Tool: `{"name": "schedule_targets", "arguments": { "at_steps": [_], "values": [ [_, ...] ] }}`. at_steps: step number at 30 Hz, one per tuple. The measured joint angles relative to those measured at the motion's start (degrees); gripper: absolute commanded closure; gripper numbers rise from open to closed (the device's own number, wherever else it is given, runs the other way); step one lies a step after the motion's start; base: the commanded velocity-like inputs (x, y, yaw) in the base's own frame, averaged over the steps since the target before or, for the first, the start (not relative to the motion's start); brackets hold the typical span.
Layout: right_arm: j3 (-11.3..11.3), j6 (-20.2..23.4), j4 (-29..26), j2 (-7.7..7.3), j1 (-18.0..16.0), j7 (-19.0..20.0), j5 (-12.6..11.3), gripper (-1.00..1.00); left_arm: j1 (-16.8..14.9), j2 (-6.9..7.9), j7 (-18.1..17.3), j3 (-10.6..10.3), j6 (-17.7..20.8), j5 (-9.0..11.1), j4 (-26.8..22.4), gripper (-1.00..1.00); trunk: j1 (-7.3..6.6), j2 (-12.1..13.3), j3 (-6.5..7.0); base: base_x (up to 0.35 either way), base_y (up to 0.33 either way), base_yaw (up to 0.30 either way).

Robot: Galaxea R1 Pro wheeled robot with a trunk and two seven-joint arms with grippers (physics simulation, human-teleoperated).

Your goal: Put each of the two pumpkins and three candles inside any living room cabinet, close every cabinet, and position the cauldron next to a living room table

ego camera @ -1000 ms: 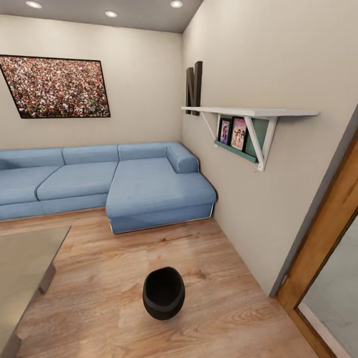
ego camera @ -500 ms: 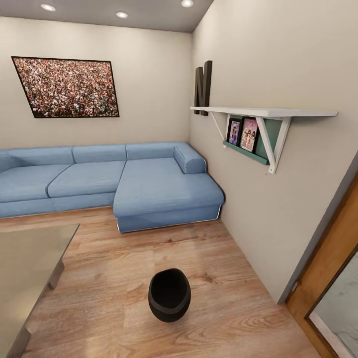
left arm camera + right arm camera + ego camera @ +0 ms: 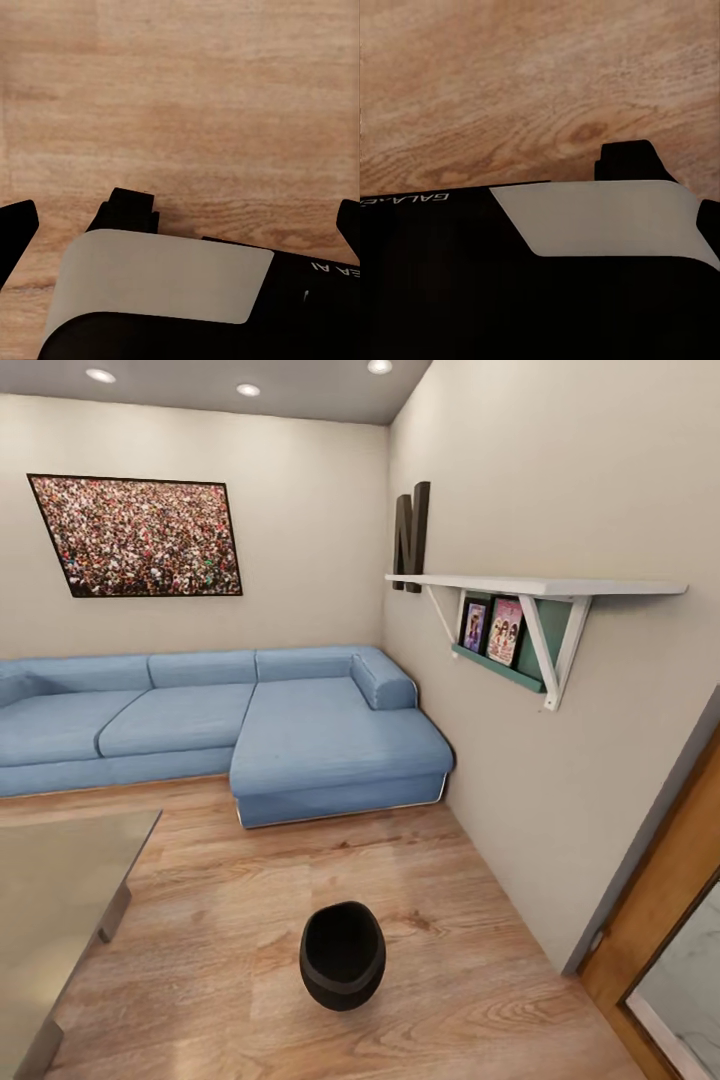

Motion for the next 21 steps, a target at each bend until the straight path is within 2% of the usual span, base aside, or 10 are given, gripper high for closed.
{"name": "schedule_targets", "arguments": {
  "at_steps": [11, 21],
  "values": [
    [0.0, 0.0, 0.0, -0.08, -0.01, 0.08, 0.0, -1.0, 0.0, 0.0, -0.08, -0.01, 0.0, 0.02, 0.0, -1.0, -0.01, 0.0, 0.0, 0.271, 0.0, 0.001],
    [0.0, 0.1, 0.0, -0.1, 0.0, 0.09, 0.0, -1.0, 0.0, 0.0, -0.03, 0.01, 0.0, 0.01, 0.0, -1.0, 0.01, 0.0, 0.0, 0.026, 0.0, 0.0]
  ]
}}
